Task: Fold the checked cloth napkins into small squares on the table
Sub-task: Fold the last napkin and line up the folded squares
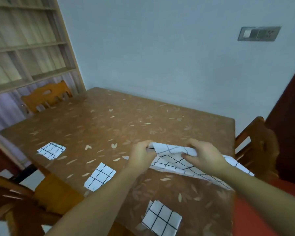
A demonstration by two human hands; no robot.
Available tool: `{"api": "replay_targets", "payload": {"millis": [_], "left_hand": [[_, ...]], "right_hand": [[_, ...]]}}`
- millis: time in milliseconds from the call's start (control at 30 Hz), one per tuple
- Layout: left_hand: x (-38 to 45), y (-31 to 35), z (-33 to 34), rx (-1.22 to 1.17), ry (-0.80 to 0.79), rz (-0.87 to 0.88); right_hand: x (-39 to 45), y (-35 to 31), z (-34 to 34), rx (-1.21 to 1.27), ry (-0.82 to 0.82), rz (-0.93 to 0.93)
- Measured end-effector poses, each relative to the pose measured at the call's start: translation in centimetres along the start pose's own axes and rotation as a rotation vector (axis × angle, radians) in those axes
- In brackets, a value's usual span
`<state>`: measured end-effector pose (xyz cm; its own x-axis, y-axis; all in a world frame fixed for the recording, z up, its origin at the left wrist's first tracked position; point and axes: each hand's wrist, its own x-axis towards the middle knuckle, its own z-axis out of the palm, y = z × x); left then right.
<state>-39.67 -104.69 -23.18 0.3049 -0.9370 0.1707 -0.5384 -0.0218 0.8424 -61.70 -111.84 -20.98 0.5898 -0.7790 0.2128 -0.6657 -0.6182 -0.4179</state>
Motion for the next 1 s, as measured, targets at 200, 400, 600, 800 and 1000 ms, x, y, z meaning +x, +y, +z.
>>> {"api": "replay_targets", "payload": {"millis": [200, 400, 600, 800, 1000], "left_hand": [[1.4, 4.9, 0.5, -0.008, -0.054, -0.018], [1.8, 7.6, 2.6, -0.136, -0.035, -0.066], [2.4, 8.7, 1.3, -0.178, -0.224, -0.184], [4.0, 6.1, 0.0, 0.006, -0.238, -0.291], [5.7, 3.8, -2.9, -0.092, -0.017, -0.168]], "right_hand": [[0.5, 5.4, -5.6, 0.093, -0.191, 0.086], [2.9, 9.3, -11.8, 0.422, -0.231, 0.147], [5.3, 9.2, -13.5, 0.453, -0.068, 0.183], [7.2, 6.5, -14.0, 0.390, 0.078, 0.060], [6.0, 2.3, -14.7, 0.328, -0.261, -0.114]]}}
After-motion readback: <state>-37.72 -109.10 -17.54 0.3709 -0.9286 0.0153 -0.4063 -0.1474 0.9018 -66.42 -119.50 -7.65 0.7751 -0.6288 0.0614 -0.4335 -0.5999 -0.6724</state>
